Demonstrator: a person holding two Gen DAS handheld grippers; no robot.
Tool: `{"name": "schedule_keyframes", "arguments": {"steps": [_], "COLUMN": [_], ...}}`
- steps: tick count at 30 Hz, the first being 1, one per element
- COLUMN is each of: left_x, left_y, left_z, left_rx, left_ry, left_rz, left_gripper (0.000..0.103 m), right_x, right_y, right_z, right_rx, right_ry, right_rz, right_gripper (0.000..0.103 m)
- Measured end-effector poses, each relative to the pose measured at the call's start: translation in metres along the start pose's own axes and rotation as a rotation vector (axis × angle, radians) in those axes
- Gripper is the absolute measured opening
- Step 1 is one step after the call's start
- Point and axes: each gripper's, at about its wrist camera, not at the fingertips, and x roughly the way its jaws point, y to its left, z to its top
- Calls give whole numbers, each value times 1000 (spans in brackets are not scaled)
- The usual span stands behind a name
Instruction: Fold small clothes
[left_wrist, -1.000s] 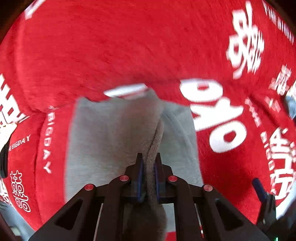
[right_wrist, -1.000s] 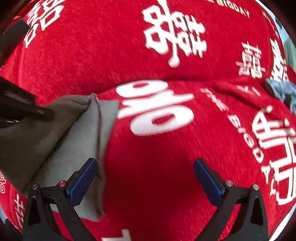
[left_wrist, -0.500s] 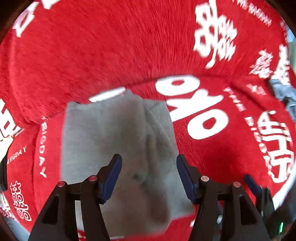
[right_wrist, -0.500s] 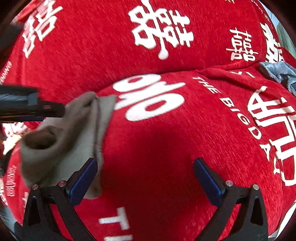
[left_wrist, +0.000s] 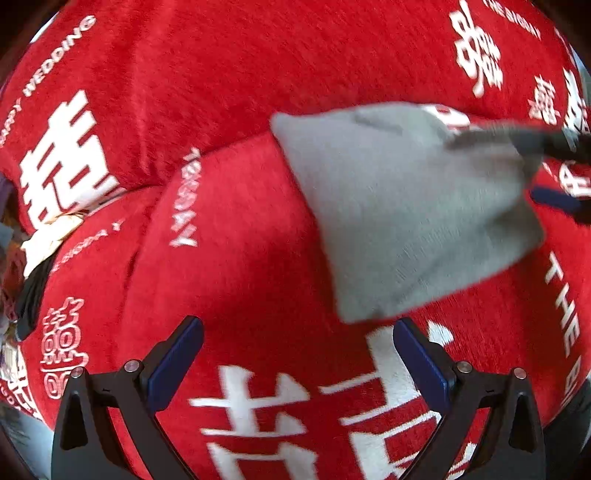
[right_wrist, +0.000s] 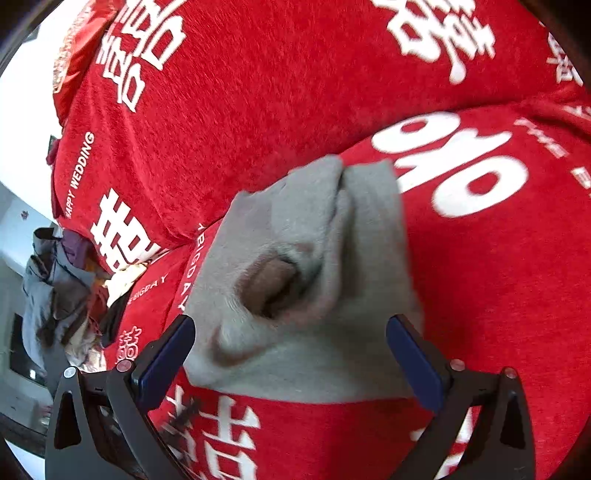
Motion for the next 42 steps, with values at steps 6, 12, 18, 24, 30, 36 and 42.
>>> {"name": "schedule_keyframes", "arguments": {"steps": [6, 12, 18, 24, 30, 36, 42], "left_x": [27, 3, 32, 6, -22, 31, 50], "left_y": [-15, 22, -3, 6, 18, 17, -21], "left_z": [24, 29, 20, 18, 50, 87, 95], "left_rx": [-49, -255, -104, -82, -95, -241, -183], "left_ry": [1, -21, 59, 18, -89, 31, 69], "left_rz": [22, -130, -61, -126, -173, -209, -224], "left_gripper": [103, 103, 103, 103, 103, 103, 103], "right_x": [32, -17, 10, -13, 4, 63, 64], "right_y": [-5, 4, -46, -43, -48, -53, -29], "right_z": [19, 17, -6, 16, 69, 104, 115], "right_rx": [60, -61, 58, 4, 7, 0, -188], "right_ry": [53, -111, -59, -108, -92, 26, -1], "right_rz": [6, -25, -25, -30, -55, -89, -125], "right_gripper": [21, 14, 19, 72, 76, 65, 8]}}
